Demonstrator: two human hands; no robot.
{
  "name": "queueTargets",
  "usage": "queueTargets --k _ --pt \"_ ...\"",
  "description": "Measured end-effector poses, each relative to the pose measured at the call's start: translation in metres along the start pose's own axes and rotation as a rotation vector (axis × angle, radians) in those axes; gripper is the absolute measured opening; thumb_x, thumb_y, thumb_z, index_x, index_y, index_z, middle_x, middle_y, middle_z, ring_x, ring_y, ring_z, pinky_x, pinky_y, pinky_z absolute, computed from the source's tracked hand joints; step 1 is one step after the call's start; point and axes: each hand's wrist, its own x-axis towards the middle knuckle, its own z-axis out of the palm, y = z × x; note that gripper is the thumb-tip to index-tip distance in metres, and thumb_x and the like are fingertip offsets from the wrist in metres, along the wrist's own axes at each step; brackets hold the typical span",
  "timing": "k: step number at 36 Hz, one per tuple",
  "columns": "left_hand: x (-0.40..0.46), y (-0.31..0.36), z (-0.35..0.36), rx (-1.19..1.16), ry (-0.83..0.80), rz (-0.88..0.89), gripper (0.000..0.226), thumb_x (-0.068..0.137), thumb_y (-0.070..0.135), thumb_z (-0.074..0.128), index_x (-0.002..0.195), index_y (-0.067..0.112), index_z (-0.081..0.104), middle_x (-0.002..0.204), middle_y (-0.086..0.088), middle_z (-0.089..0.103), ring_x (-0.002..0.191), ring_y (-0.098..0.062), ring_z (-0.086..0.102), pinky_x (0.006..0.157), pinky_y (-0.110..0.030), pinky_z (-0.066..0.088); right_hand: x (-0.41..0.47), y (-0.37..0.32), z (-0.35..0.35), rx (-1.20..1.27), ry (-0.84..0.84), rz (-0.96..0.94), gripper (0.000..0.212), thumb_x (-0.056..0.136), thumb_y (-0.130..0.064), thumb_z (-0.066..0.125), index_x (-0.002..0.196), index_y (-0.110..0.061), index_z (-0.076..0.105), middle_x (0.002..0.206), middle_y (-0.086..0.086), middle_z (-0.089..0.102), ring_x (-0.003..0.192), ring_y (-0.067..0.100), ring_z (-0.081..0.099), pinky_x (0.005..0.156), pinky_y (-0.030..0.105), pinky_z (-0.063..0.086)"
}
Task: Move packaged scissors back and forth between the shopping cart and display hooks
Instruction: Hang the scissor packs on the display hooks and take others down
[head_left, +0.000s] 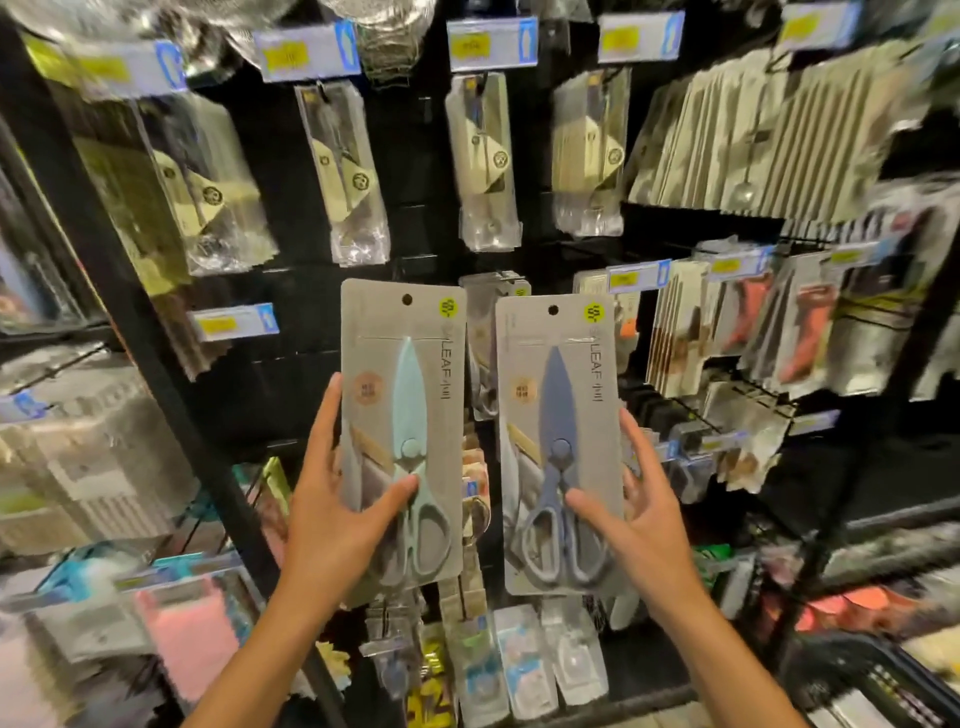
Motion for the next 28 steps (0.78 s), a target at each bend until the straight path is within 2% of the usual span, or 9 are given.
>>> queueTargets --k 2,5,6,9,11,18,21,25,28 --pt "0.013 -0.006 0.004 -0.017 -0.002 0.018 0.109 0.079 0.010 0.083 0.154 0.055 0.019 0.154 0.039 0.030 0.143 0.003 0.038 0.116 -0.036 0.041 0.011 0.004 0.003 -0.028 -0.002 -0.005 0.088 0.086 -0.012 0.077 0.150 -0.051 0.032 0.153 -0.016 0.045 0.135 0.011 0.052 0.106 0.043 0.052" --pt "0.032 -0.016 0.011 -0.044 0.016 0.039 0.108 0.079 0.010 0.084 0.154 0.053 0.019 0.141 0.055 0.030 0.132 0.023 0.034 0.105 -0.007 0.038 0.028 0.007 0.005 -0.060 -0.009 0.007 0.085 0.085 -0.017 0.078 0.147 -0.055 0.034 0.152 -0.020 0.045 0.135 0.007 0.052 0.108 0.045 0.050" --pt "0.039 -0.018 0.013 -0.063 0.020 0.039 0.108 0.079 0.010 0.084 0.154 0.054 0.019 0.140 0.055 0.031 0.131 0.026 0.034 0.103 -0.005 0.037 0.034 0.007 0.005 -0.072 -0.016 0.011 0.085 0.085 -0.018 0.078 0.147 -0.055 0.034 0.151 -0.024 0.044 0.134 0.005 0.052 0.108 0.044 0.050" --pt "0.059 -0.027 0.018 -0.109 0.022 0.024 0.109 0.080 0.011 0.084 0.152 0.060 0.018 0.154 0.035 0.035 0.141 0.006 0.039 0.116 -0.035 0.040 0.052 0.011 0.005 -0.106 -0.022 -0.001 0.085 0.085 -0.017 0.078 0.146 -0.055 0.035 0.148 -0.032 0.044 0.132 0.001 0.053 0.103 0.032 0.053" --pt "0.070 -0.031 0.021 -0.133 0.013 0.011 0.109 0.080 0.011 0.083 0.151 0.062 0.017 0.158 0.026 0.036 0.143 -0.003 0.041 0.116 -0.047 0.041 0.061 0.016 0.007 -0.102 -0.009 -0.001 0.085 0.085 -0.014 0.078 0.145 -0.056 0.036 0.148 -0.030 0.045 0.130 0.000 0.055 0.094 0.021 0.055" --pt "0.092 -0.044 0.033 -0.142 0.043 -0.002 0.108 0.079 0.014 0.083 0.150 0.063 0.018 0.158 0.023 0.036 0.142 -0.005 0.043 0.114 -0.048 0.043 0.084 0.043 0.010 -0.093 -0.034 0.052 0.086 0.081 -0.019 0.078 0.148 -0.050 0.033 0.139 -0.042 0.046 0.125 -0.004 0.056 0.089 0.018 0.055" --pt "0.100 -0.048 0.036 -0.114 0.058 0.000 0.109 0.079 0.014 0.084 0.150 0.063 0.018 0.158 0.031 0.031 0.144 -0.006 0.041 0.116 -0.050 0.041 0.098 0.054 0.013 -0.090 -0.057 0.071 0.085 0.082 -0.019 0.078 0.146 -0.053 0.034 0.143 -0.036 0.047 0.125 -0.002 0.057 0.092 0.022 0.056" --pt "0.109 -0.051 0.043 -0.103 0.109 -0.012 0.109 0.078 0.010 0.084 0.153 0.057 0.021 0.155 0.038 0.030 0.144 -0.003 0.040 0.116 -0.050 0.041 0.117 0.066 0.014 -0.065 -0.089 0.060 0.082 0.087 -0.005 0.074 0.146 -0.044 0.033 0.141 -0.037 0.044 0.118 -0.022 0.051 0.084 0.002 0.047" --pt "0.117 -0.050 0.051 -0.091 0.125 -0.012 0.109 0.077 0.011 0.084 0.153 0.057 0.021 0.156 0.034 0.031 0.144 -0.005 0.040 0.115 -0.051 0.041 0.131 0.078 0.010 -0.053 -0.109 0.079 0.083 0.087 -0.006 0.075 0.146 -0.047 0.033 0.137 -0.045 0.044 0.118 -0.021 0.051 0.084 0.003 0.047"
